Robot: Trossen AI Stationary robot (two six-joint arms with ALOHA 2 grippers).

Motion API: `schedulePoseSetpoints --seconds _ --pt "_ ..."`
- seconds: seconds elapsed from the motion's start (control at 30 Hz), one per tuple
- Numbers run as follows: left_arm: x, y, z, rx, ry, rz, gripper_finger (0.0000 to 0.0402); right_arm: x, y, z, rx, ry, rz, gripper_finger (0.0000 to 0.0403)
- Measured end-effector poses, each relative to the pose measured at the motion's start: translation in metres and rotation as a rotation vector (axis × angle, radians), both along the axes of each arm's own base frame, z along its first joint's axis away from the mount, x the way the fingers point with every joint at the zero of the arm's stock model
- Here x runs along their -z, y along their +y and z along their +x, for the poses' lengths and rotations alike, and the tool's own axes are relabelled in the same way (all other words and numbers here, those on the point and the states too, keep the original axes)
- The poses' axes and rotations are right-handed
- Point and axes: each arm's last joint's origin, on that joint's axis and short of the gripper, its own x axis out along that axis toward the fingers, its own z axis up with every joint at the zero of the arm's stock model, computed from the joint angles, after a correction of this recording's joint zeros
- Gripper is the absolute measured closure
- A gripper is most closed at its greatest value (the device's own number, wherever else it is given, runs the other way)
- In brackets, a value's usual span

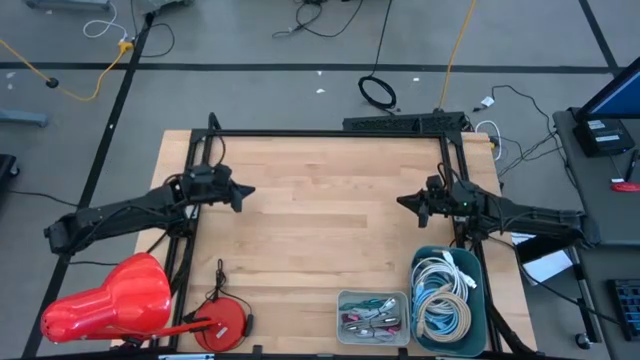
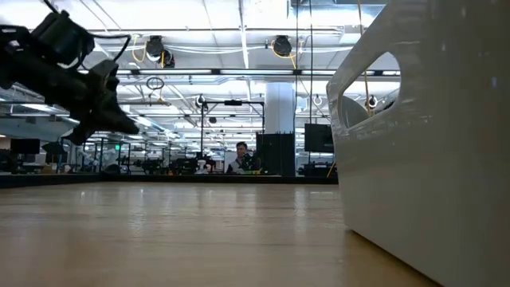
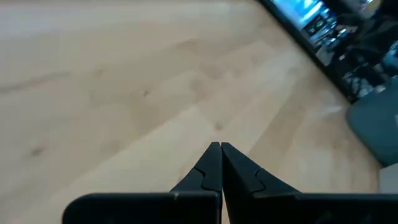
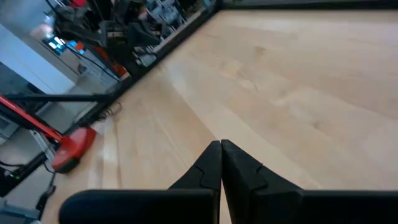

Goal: Pick & Place USB Port
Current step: Return to Home Position

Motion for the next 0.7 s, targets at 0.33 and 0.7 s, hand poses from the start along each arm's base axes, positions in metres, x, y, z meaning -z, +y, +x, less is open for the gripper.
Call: schedulePoseSetpoints --seconds 0.33,0.7 --pt "0.029 -0.003 -0.007 -0.054 0.069 -0.070 0.0401 0.018 0.002 -0.006 0.001 0.050 0.057 0.0403" --pt "0.033 -0.002 -0.009 -0.110 0.075 -0.089 0.0401 0.025 0.003 -0.011 0.013 0.106 0.075 0.0403"
